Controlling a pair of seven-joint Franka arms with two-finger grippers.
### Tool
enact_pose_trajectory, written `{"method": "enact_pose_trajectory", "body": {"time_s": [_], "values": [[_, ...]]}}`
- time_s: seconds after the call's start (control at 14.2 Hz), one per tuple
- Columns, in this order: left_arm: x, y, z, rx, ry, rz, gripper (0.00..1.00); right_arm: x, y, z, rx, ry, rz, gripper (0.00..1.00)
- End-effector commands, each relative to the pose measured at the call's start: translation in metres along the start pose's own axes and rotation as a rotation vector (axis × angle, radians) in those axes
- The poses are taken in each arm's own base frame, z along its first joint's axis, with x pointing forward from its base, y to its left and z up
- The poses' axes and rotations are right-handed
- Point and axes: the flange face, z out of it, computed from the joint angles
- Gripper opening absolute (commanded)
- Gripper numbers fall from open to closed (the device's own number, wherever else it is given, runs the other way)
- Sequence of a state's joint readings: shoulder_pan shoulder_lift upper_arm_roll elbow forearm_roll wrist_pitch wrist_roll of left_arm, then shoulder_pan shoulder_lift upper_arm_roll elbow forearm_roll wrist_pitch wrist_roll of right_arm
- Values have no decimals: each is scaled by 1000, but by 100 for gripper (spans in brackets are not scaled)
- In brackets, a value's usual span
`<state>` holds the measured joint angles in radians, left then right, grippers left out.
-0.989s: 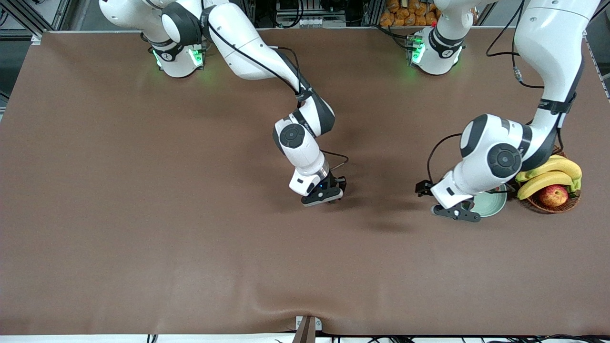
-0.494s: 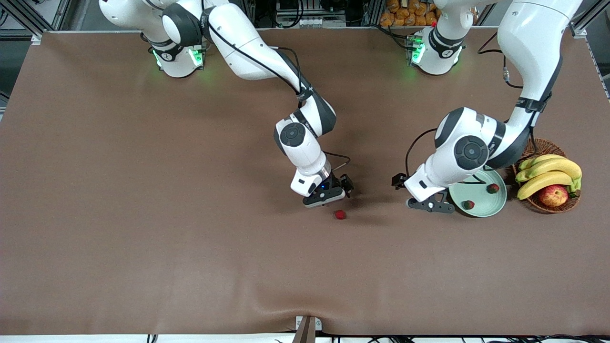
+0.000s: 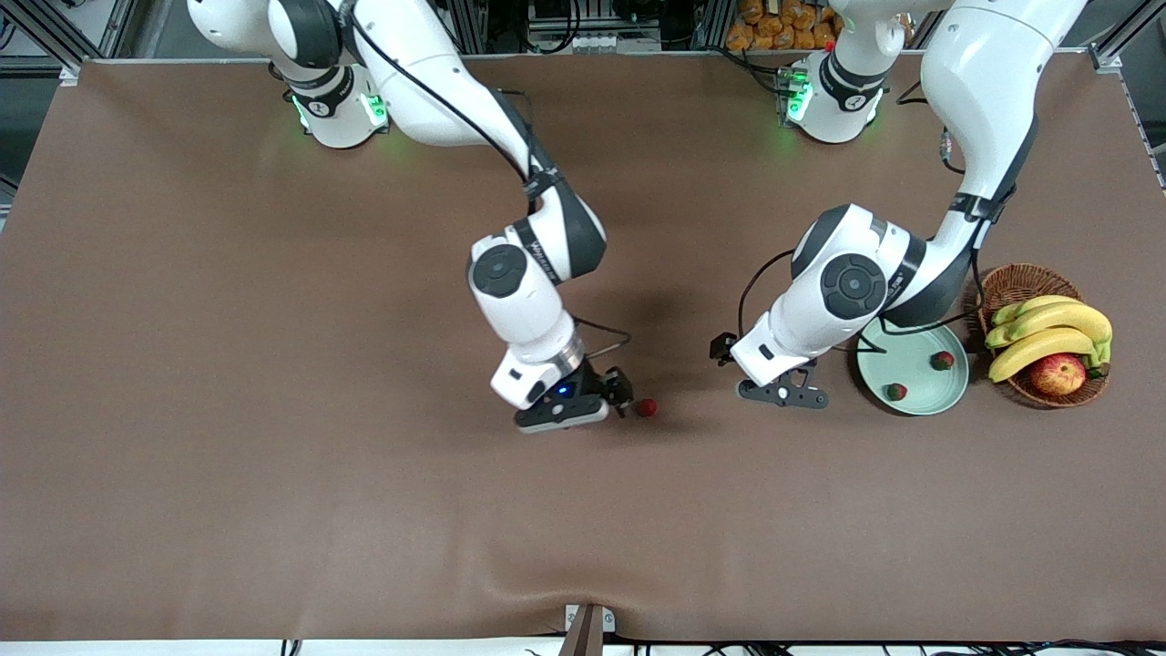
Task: Collect all strawberries into plate
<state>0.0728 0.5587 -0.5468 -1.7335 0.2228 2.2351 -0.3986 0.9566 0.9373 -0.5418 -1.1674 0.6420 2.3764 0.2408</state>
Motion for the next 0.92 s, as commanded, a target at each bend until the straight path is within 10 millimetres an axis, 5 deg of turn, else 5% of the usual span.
{"method": "enact_pose_trajectory", "body": {"time_s": [0.0,0.28,0.85], "values": [[19,26,11,-20,8,20,100,19,41,-30,-71,-51,-29,100],[27,50,21,-50,24,39,100,38,81,-70,-166,-86,-43,100],[29,84,60,-43,167,161,100,70,159,-107,-192,-132,22,100]]}}
